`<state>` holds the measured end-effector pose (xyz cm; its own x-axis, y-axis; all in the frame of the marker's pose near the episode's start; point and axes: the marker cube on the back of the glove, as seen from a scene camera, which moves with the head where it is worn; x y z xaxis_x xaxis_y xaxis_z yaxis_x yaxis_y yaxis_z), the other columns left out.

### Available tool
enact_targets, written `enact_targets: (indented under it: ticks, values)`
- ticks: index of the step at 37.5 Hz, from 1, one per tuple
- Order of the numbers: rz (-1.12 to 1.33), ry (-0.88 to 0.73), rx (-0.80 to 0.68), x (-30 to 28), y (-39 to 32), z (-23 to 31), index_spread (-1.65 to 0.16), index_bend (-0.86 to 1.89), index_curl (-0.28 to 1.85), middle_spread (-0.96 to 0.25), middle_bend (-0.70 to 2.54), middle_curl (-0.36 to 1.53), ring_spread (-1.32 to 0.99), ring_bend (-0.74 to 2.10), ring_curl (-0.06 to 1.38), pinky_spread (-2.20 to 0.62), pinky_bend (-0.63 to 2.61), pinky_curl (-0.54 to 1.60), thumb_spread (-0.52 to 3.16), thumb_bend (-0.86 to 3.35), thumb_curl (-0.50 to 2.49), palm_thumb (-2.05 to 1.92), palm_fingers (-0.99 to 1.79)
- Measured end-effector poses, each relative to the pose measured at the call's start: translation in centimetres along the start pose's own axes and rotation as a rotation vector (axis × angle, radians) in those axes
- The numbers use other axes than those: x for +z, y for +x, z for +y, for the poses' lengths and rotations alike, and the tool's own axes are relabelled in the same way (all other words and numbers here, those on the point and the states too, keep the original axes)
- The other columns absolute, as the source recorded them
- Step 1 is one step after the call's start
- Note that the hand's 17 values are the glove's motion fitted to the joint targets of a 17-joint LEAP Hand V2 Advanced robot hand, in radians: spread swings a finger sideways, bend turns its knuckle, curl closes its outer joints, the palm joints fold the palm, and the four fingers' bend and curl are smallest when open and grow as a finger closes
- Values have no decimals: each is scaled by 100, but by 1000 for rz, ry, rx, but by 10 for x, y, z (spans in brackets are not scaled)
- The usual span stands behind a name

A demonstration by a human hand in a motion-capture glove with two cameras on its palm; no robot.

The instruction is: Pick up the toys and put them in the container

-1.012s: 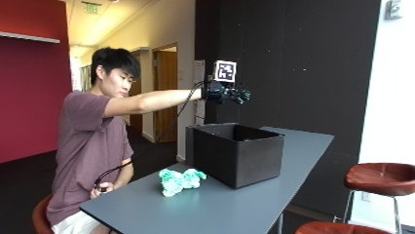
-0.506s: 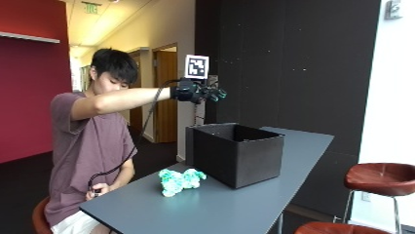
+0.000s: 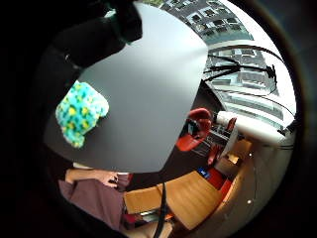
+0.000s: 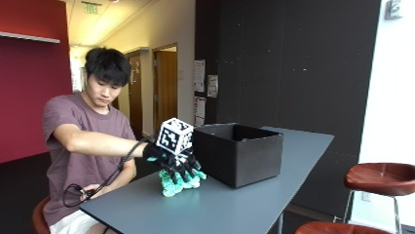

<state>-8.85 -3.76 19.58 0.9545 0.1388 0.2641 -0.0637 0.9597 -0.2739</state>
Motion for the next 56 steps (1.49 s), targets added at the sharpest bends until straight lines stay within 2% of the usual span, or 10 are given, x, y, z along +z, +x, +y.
enact_targets:
  ticks: [5, 9, 12, 19, 27, 33, 42, 48, 56]
  values:
    - [7, 28, 65, 61, -17, -11, -10, 0, 15, 5, 18, 35, -2, 65, 37, 1, 102, 39, 120, -5, 24, -7, -9]
    - [29, 123, 106, 72, -25, -13, -9, 2, 12, 3, 27, 38, -10, 82, 40, -7, 104, 39, 124, -3, 25, -3, 8]
    - [63, 136, 117, 70, -26, -15, -10, 9, 10, -4, 55, 46, -19, 98, 42, -16, 98, 34, 130, 4, 28, 9, 56]
    - [34, 68, 88, 68, -22, -22, -16, 32, 18, -16, 71, 54, -29, 110, 48, -28, 88, 33, 138, 15, 34, 31, 92]
    - [-129, -145, -57, 58, -16, -16, -21, 50, 26, -24, 84, 64, -35, 117, 54, -36, 89, 38, 125, 23, 46, 54, 111]
    - [-208, -97, -74, 4, 0, -7, -24, 80, 38, -26, 103, 75, -37, 122, 58, -38, 88, 40, 108, 19, 54, 55, 125]
    - [-118, 86, -47, -126, 7, 18, -25, 108, 53, -25, 118, 84, -38, 130, 63, -40, 92, 44, 90, 17, 65, 58, 117]
    - [-56, 214, -77, -202, -32, 37, -24, 116, 61, -24, 123, 87, -38, 135, 66, -40, 95, 47, 81, 17, 71, 58, 112]
    - [-11, 318, -226, -249, -129, 44, -22, 120, 69, -23, 128, 91, -38, 139, 68, -40, 98, 50, 73, 16, 79, 59, 107]
